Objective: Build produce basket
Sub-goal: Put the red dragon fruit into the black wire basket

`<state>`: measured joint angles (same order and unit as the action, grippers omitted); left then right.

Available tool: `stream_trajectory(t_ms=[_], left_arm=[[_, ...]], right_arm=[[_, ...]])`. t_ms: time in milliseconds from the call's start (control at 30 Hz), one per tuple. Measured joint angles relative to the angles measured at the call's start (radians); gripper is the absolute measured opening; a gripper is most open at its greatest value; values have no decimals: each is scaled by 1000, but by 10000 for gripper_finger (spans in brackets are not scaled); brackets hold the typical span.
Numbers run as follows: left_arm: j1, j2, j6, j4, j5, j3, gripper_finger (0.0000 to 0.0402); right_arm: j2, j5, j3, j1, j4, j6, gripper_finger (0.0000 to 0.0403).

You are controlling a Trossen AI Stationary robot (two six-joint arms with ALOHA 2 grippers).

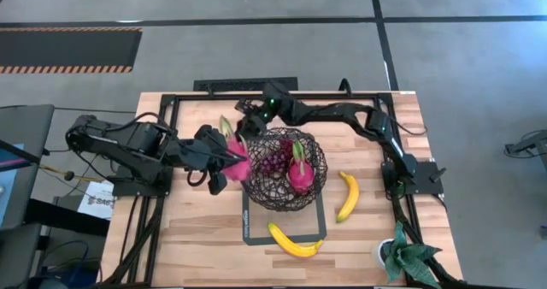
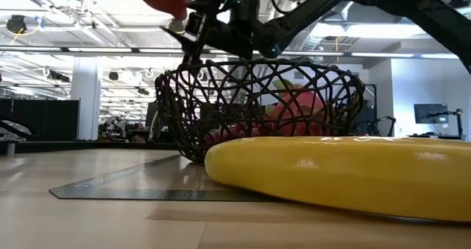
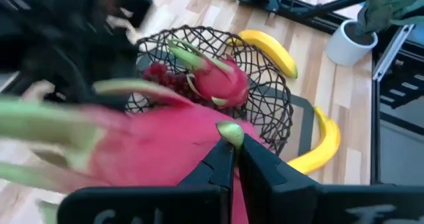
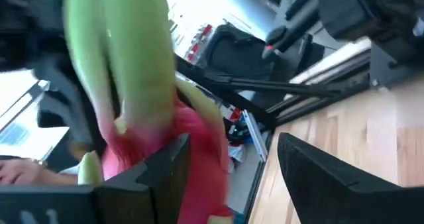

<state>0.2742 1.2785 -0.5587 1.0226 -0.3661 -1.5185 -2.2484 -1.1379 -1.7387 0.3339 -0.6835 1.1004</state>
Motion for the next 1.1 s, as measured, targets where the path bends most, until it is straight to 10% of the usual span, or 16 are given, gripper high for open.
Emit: stream_trajectory(t_ms=[1100], left_arm=[[0,0,-52,46,11,1,0]], right_arm=[[13,-189,-39,138,36,9,249]])
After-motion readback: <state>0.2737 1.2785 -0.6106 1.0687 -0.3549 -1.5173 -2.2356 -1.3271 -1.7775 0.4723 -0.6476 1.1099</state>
